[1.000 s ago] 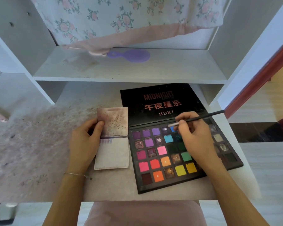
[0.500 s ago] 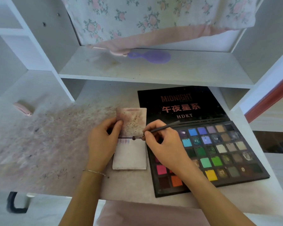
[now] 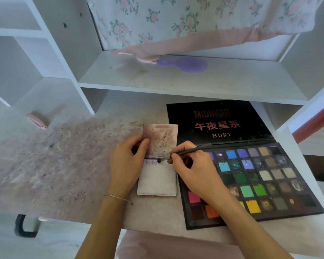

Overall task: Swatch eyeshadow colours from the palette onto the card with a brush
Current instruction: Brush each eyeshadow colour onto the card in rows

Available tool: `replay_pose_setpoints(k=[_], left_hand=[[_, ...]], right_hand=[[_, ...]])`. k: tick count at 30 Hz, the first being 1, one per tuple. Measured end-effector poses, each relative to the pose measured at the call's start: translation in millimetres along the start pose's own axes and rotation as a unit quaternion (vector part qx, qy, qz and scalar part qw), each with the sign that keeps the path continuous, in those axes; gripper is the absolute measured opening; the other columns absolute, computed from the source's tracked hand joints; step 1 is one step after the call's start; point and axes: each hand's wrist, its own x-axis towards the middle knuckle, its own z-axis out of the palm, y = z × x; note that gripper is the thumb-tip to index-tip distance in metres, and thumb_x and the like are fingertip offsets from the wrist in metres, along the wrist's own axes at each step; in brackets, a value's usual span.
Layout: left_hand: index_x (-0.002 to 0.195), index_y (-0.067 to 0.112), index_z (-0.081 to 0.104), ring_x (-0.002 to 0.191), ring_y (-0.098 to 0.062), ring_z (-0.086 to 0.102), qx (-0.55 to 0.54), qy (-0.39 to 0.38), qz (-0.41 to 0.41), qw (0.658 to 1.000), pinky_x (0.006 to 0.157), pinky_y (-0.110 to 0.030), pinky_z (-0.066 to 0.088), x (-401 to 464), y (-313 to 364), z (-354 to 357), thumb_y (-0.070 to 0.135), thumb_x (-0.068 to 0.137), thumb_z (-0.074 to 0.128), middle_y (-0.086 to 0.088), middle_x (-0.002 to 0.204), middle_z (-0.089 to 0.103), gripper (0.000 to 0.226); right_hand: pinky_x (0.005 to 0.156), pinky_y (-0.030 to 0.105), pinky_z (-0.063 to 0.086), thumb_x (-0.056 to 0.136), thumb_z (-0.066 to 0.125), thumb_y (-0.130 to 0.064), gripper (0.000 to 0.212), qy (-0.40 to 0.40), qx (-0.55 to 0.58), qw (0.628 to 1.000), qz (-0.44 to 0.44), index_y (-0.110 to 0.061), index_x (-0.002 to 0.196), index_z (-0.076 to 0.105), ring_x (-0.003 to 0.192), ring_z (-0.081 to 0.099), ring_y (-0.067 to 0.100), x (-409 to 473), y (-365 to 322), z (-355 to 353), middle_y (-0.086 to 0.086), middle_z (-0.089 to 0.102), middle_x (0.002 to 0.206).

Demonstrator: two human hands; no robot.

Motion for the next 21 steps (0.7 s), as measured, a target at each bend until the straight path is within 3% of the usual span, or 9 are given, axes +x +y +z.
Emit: replay_pose_setpoints(k=[6, 12, 16, 21], left_hand=[[0.094, 0.019, 0.069, 0.073, -0.004, 0.06, 0.006, 0.001, -0.006, 1.0, 0.064, -0.02, 0.046, 0.2, -0.5, 1.3, 0.02, 0.088, 0.056, 0.013, 0.076, 0.065, 0.014], [0.094, 0.022, 0.069, 0.074, -0.004, 0.06, 0.008, 0.006, -0.005, 1.0, 0.067, -0.026, 0.049, 0.2, -1.1, 0.8, 0.022, 0.088, 0.057, 0.017, 0.077, 0.064, 0.014], [0.097, 0.023, 0.07, 0.075, -0.002, 0.061, -0.003, 0.016, -0.007, 1.0, 0.069, -0.025, 0.05, 0.7, -1.2, 1.7, 0.02, 0.086, 0.058, 0.024, 0.076, 0.062, 0.015], [0.099, 0.037, 0.062, 0.072, 0.002, 0.06, -0.021, 0.024, -0.015, 0.999, 0.069, -0.021, 0.049, 0.9, -1.1, 2.3, 0.02, 0.085, 0.061, 0.03, 0.074, 0.06, 0.022]], right_hand=[[0.07, 0.019, 0.052, 0.087, 0.054, -0.019, 0.017, -0.015, -0.026, 1.0, 0.005, -0.033, 0.079, 0.049, 0.077, 0.062, 0.007, 0.6, 2.0, 1.8, -0.003, 0.065, 0.08], [0.066, 0.012, 0.048, 0.088, 0.054, -0.017, 0.018, -0.007, -0.031, 0.999, -0.014, -0.032, 0.08, 0.048, 0.076, 0.059, 0.001, 1.8, 2.5, 2.2, -0.006, 0.063, 0.079], [0.069, 0.015, 0.05, 0.087, 0.053, -0.018, 0.019, -0.017, -0.033, 0.999, -0.013, -0.034, 0.079, 0.048, 0.078, 0.06, 0.003, 0.6, 2.8, 1.7, -0.006, 0.064, 0.08], [0.068, 0.014, 0.049, 0.088, 0.053, -0.018, 0.021, -0.013, -0.038, 0.999, -0.022, -0.036, 0.08, 0.046, 0.077, 0.058, 0.002, 0.6, 2.7, 1.9, -0.006, 0.062, 0.079]])
